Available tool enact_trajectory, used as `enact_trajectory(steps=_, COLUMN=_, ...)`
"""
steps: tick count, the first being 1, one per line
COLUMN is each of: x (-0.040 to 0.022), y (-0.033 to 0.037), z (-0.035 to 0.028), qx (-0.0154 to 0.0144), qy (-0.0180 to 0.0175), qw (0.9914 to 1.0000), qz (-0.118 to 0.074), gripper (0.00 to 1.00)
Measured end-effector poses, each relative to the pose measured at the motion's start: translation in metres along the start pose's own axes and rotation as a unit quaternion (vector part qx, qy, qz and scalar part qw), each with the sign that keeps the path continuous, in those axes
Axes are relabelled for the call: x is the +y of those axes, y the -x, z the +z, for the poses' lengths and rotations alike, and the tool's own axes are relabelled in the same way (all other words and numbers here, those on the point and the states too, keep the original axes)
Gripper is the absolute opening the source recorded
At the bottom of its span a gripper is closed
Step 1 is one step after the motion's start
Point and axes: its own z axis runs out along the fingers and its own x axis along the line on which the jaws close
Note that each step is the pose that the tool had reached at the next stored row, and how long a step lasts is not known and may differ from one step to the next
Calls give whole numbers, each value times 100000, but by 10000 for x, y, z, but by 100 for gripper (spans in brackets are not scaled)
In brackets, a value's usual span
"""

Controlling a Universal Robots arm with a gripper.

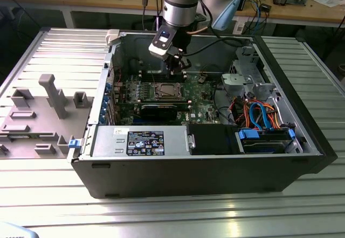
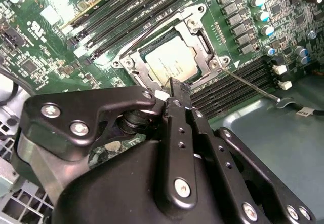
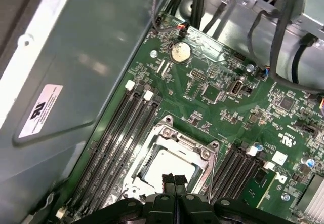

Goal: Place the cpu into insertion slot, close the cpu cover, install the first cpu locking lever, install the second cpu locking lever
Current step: 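Install the first cpu locking lever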

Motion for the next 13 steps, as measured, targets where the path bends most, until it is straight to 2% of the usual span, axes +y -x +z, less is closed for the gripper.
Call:
enact_trajectory(steps=5, x=0, y=0, z=0, qx=-56, qy=-22, qw=99978, qz=-2081, gripper=11)
enact_trajectory(steps=13, x=0, y=0, z=0, qx=-159, qy=-58, qw=99833, qz=-5773, gripper=11)
